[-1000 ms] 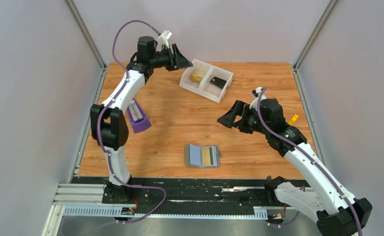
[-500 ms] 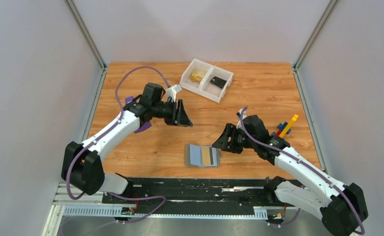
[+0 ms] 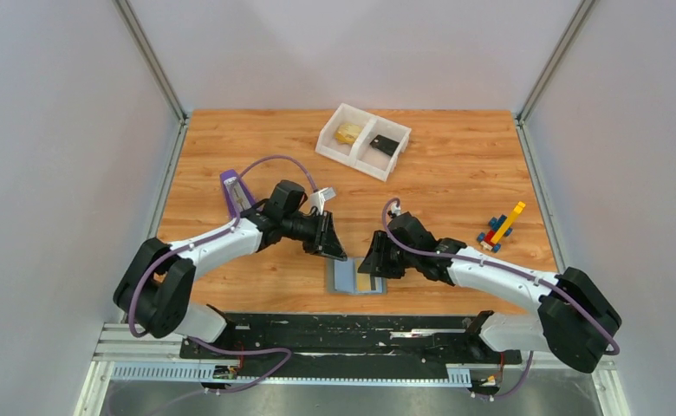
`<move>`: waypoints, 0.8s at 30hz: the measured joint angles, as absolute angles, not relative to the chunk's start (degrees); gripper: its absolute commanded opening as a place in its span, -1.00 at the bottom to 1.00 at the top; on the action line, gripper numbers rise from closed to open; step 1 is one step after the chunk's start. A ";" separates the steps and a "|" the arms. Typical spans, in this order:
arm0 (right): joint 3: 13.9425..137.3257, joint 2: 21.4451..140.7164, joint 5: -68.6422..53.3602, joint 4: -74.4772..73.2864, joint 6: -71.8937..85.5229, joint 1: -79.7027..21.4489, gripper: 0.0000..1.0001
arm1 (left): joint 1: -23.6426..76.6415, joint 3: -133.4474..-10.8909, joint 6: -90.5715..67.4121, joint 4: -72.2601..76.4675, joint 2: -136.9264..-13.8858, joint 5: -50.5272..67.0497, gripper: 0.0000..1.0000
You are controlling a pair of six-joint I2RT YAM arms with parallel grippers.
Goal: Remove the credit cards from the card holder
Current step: Remove the credit card from the card holder.
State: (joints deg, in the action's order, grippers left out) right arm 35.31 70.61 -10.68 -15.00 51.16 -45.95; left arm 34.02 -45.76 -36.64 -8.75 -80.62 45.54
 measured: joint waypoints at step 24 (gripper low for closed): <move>32.32 72.25 -5.21 -11.57 52.07 -45.95 -0.27 | 37.10 -38.24 -42.74 5.58 -91.88 43.53 -0.50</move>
